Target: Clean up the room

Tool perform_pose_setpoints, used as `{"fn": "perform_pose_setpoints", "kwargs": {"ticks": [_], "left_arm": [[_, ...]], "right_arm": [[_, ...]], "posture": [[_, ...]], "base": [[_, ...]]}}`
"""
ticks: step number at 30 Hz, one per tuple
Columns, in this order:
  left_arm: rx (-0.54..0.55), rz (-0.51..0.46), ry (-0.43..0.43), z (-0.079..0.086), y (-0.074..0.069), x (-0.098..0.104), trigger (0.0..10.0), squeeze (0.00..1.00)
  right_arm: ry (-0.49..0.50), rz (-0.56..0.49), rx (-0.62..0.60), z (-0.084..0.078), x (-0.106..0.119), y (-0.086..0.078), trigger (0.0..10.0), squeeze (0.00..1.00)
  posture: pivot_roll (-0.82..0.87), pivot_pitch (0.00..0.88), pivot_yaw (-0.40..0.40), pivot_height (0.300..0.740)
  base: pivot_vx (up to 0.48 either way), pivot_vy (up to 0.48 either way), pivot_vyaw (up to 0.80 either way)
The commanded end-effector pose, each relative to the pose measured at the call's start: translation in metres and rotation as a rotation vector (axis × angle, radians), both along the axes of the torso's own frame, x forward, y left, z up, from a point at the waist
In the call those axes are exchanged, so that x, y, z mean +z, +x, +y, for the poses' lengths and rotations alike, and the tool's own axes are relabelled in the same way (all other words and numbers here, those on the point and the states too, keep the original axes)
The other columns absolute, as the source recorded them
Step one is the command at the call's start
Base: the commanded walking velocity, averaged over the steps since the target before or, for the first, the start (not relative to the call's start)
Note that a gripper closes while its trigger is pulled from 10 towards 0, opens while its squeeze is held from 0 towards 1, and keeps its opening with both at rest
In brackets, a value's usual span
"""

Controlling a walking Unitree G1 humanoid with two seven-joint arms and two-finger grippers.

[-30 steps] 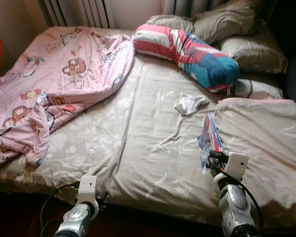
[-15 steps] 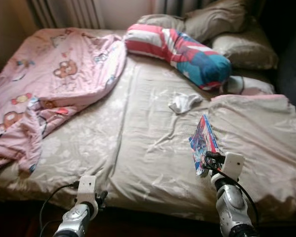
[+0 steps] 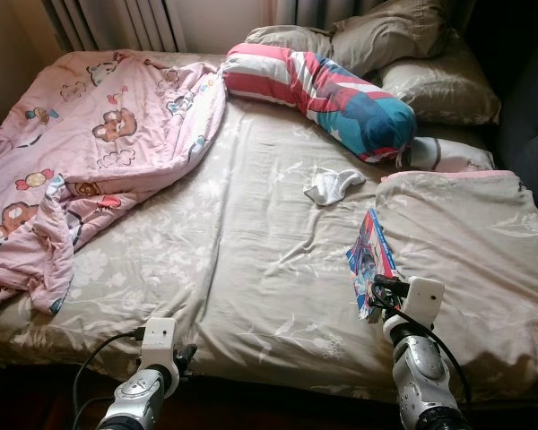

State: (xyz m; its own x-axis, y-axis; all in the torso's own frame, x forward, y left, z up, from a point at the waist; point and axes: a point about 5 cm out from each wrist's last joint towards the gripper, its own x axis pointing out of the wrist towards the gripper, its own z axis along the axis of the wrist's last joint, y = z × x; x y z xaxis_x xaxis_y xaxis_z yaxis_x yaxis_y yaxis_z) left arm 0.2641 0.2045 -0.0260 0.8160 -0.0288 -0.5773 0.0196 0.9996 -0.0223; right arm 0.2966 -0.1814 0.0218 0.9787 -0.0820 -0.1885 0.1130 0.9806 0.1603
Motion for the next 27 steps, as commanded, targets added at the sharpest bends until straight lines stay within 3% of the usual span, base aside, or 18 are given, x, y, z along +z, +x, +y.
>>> {"fn": "perform_pose_setpoints", "kwargs": {"ticks": [1,19,27], "left_arm": [[-0.005,0.02,0.007,0.001,-0.0059,-0.0046,10.0,0.0],[-0.013,0.016,0.003,-0.0013,-0.0067,-0.0053,10.0,0.0],[-0.011,0.012,0.008,0.0,-0.0066,-0.0049,10.0,0.0]], "right_arm": [[-0.006,-0.033,0.011,0.0029,0.0058,0.0041,10.0,0.0],[-0.002,-0.022,0.019,0.0066,0.0028,0.0022,10.0,0.0],[0.008,0.001,0.013,0.0083,-0.0002,0.001,10.0,0.0]], "posture": [[-0.06,0.136,0.011,0.74],[-0.06,0.148,0.01,0.74],[-0.06,0.16,0.01,0.74]], "base": [[0.24,0.0,0.0],[0.265,0.0,0.0],[0.0,0.0,-0.19]]}}
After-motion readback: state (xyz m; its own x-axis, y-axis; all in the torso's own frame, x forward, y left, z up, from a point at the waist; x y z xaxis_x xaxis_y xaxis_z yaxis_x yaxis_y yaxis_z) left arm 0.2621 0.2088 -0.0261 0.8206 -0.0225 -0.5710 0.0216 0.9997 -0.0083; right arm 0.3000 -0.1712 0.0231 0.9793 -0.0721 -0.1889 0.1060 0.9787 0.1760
